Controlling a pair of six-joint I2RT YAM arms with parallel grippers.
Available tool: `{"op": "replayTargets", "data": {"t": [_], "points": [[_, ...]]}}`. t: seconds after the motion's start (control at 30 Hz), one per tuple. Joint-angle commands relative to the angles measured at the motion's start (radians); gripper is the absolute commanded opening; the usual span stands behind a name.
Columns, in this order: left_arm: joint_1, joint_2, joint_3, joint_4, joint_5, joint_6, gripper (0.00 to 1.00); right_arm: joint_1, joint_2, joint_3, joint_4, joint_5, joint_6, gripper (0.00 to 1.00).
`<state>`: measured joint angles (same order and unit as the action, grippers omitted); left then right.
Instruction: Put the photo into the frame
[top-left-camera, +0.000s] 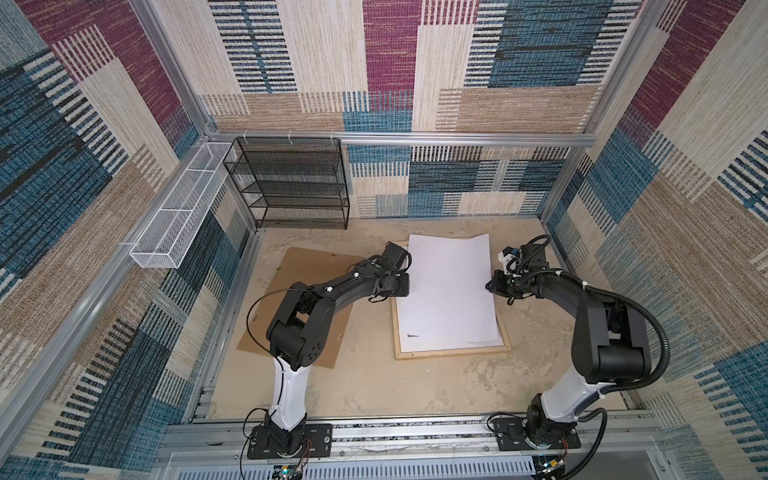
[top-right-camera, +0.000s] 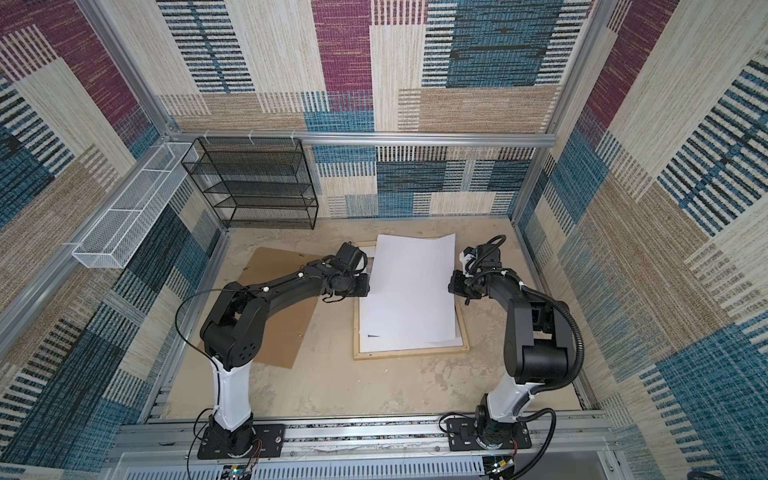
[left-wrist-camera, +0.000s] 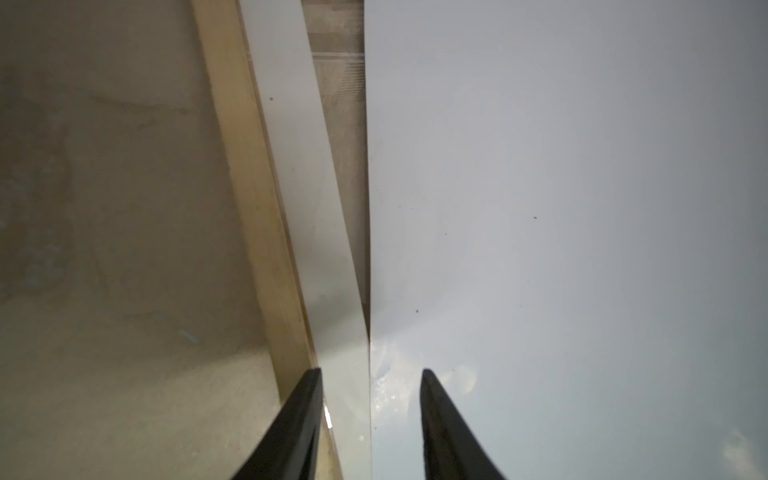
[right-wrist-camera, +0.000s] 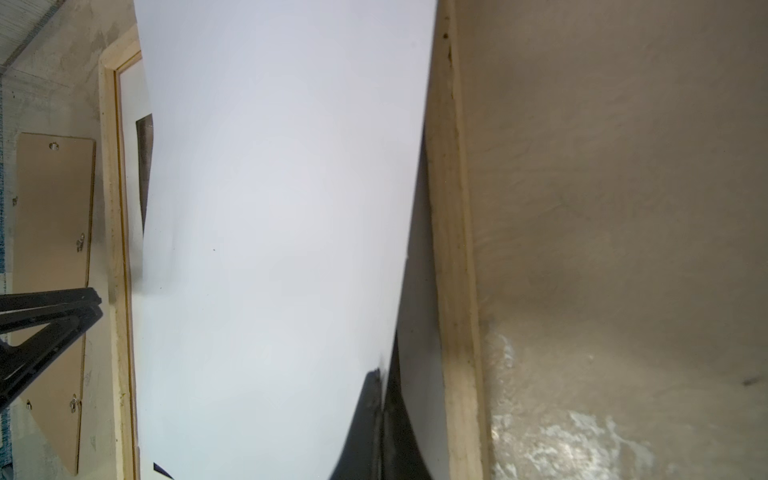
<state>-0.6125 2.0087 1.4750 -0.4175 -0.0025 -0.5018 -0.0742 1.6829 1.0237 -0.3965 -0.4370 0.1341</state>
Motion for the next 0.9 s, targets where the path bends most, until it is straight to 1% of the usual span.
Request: {"op": "replayTargets", "data": {"t": [0.0,0.1,0.2,0.37,0.57,0.7,0.87], "points": [[0.002,-0.028,0.025,-0.095,-0.145,-0.018,0.44,0.001,0.009,0.000,0.028,-0.007,-0.013,0.00],[0.008,-0.052,0.023,-0.144,-0.246,-0.039,0.45,0.002,0.012,-0.002,0.034,-0.040,-0.022,0.00],[0.020,-0.057,0.022,-0.168,-0.287,-0.044,0.45,0.006,0.016,0.004,0.028,-0.044,-0.042,0.00],[0.040,-0.053,0.022,-0.194,-0.278,-0.041,0.45,0.011,0.057,0.061,-0.036,0.026,-0.100,0.00],[0.043,-0.049,0.041,-0.220,-0.267,-0.017,0.45,0.013,0.111,0.123,-0.107,0.079,-0.221,0.00],[0.046,-0.045,0.061,-0.240,-0.271,-0.006,0.45,0.024,0.127,0.150,-0.151,0.087,-0.301,0.00],[0.049,-0.042,0.071,-0.248,-0.268,-0.007,0.45,0.038,0.095,0.146,-0.154,0.062,-0.349,0.00]]}}
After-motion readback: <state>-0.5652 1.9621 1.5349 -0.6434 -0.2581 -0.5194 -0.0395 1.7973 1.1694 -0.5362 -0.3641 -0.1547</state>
